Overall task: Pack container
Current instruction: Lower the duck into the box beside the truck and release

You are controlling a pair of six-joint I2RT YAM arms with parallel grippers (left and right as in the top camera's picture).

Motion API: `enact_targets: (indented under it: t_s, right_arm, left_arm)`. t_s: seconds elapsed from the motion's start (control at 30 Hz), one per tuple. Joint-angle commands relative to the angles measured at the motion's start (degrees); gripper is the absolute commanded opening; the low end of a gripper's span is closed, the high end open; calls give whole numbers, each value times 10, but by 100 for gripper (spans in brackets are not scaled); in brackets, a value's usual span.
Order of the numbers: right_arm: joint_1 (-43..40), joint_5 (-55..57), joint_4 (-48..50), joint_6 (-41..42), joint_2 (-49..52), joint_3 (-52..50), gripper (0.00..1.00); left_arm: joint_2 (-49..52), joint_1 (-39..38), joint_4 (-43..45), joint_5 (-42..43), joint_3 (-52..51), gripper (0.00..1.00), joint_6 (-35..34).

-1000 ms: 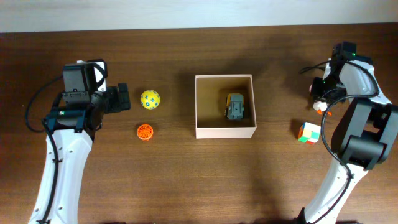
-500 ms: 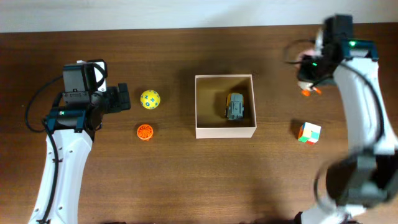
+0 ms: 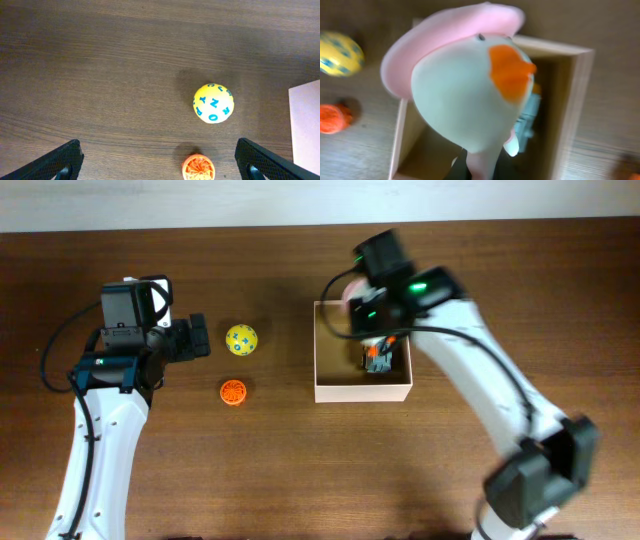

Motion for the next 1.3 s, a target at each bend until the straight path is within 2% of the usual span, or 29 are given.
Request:
enact_targets:
  t_s: [0.0,0.27,0.47,0.6,0.73,1.03,1.2,1.27]
  right_arm:
    - [28,10,17,32,40,-10,6]
    - [58,30,55,73,104,-10,10]
    - [49,48,62,73,108,-10,11]
    - [45,26,66,72,108,-11,17]
    - [52,-17,80,72,108,-11,18]
    - [61,-19,87,104,120,-21,21]
    - [61,-19,92,107,126,-37,34]
    - [61,-19,92,107,126,-39,44]
  left_arm:
    - [4,3,0,6,10,99,-7]
    - [4,3,0,6,10,99,-7]
    - [4,3,0,6,10,99,-7]
    - [4,3,0,6,10,99,-7]
    - [4,3,0,6,10,99,-7]
    - [4,3,0,6,10,99,-7]
    - [4,3,0,6,10,99,-7]
    - [4,3,0,6,10,99,-7]
